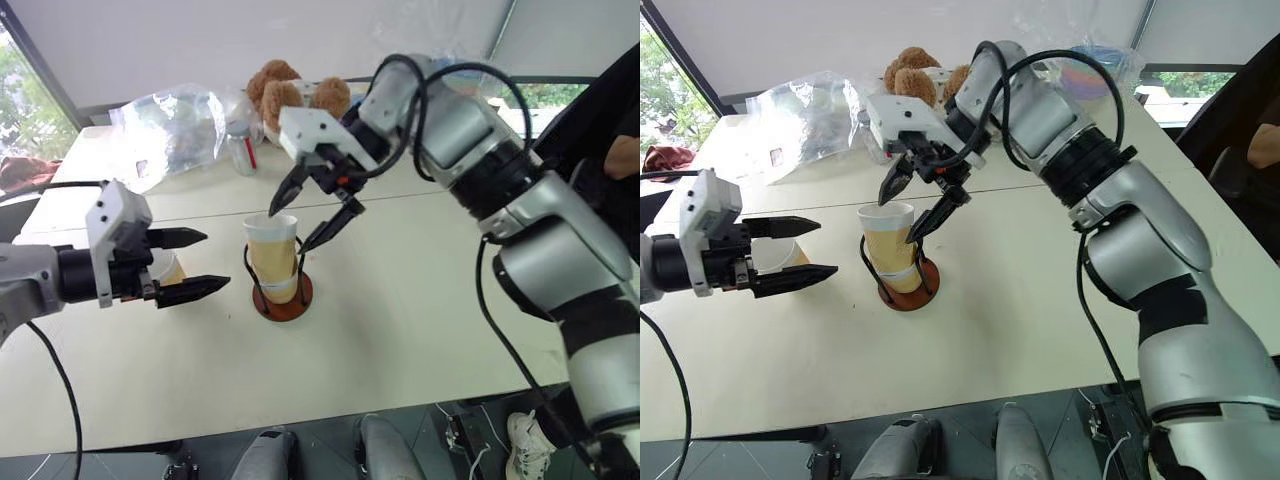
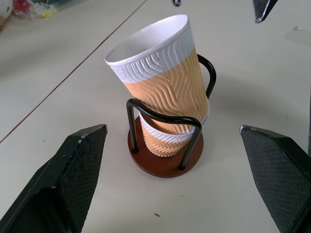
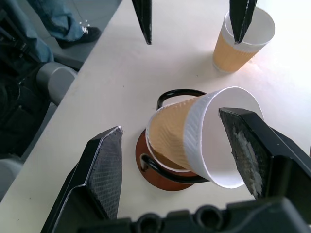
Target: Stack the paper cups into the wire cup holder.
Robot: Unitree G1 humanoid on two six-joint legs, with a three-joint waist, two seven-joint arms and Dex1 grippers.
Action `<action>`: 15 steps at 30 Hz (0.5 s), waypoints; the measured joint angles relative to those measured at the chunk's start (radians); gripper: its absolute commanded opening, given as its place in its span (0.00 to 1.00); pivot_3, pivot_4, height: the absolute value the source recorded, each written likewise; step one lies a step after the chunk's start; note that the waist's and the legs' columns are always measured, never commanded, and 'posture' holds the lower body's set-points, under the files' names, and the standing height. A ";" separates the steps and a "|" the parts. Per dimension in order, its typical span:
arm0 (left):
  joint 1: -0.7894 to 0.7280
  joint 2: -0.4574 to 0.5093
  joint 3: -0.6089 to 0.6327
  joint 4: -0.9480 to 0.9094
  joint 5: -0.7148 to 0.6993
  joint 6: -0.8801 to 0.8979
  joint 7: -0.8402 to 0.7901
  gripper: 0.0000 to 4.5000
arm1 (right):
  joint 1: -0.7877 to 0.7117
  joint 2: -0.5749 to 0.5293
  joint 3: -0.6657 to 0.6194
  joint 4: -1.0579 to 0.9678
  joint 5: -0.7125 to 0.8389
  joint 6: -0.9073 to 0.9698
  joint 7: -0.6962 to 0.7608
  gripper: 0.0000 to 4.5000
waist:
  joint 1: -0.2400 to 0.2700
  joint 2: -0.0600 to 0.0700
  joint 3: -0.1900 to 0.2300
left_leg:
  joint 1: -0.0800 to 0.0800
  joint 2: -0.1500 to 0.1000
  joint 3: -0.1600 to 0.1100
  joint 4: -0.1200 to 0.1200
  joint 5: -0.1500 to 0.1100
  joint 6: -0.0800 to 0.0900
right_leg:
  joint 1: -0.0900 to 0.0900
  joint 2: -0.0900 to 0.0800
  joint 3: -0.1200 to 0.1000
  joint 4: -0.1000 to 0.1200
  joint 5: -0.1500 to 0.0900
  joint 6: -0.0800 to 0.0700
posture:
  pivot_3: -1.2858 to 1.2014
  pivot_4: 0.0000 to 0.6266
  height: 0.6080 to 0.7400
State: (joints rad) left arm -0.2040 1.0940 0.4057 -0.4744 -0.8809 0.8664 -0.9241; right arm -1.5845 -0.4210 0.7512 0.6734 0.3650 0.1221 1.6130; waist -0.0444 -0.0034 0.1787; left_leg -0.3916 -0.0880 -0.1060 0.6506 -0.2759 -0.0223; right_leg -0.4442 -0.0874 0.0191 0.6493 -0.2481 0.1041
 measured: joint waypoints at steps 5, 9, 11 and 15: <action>-0.003 0.000 -0.001 -0.001 -0.001 0.002 0.007 1.00 | 0.000 0.058 -0.041 0.071 -0.075 -0.006 0.000 0.72 | 0.002 0.000 0.000 | 0.000 0.000 0.000 0.000 0.000 0.000 | 0.000 0.000 0.000 0.000 0.000 0.000 | 0.52 0.24 1.00; -0.002 0.000 0.000 -0.016 -0.002 0.014 0.020 1.00 | 0.000 0.099 -0.057 0.118 -0.134 -0.019 0.000 0.36 | 0.000 0.000 0.000 | 0.000 0.000 0.000 0.000 0.000 0.000 | 0.000 0.000 0.000 0.000 0.000 0.000 | 0.52 0.24 1.00; 0.004 0.000 0.000 -0.021 -0.003 0.016 0.023 1.00 | 0.000 0.101 -0.060 0.120 -0.148 -0.020 0.000 0.11 | 0.000 0.000 0.000 | 0.000 0.000 0.000 0.000 0.000 0.000 | 0.000 0.000 0.000 0.000 0.000 0.000 | 0.52 0.24 1.00; 0.012 -0.003 0.001 -0.021 0.000 0.015 0.023 1.00 | 0.001 0.101 -0.063 0.119 -0.154 -0.019 0.000 0.01 | 0.000 0.000 0.000 | 0.000 0.000 0.000 0.000 0.000 0.000 | 0.000 0.000 0.000 0.000 0.000 0.000 | 0.52 0.24 1.00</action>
State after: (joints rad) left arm -0.1923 1.0914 0.4067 -0.4952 -0.8809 0.8818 -0.9016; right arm -1.5839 -0.3198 0.6884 0.7928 0.2112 0.1027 1.6131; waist -0.0444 -0.0034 0.1787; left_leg -0.3918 -0.0881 -0.1062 0.6506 -0.2757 -0.0226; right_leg -0.4442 -0.0874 0.0190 0.6491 -0.2481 0.1042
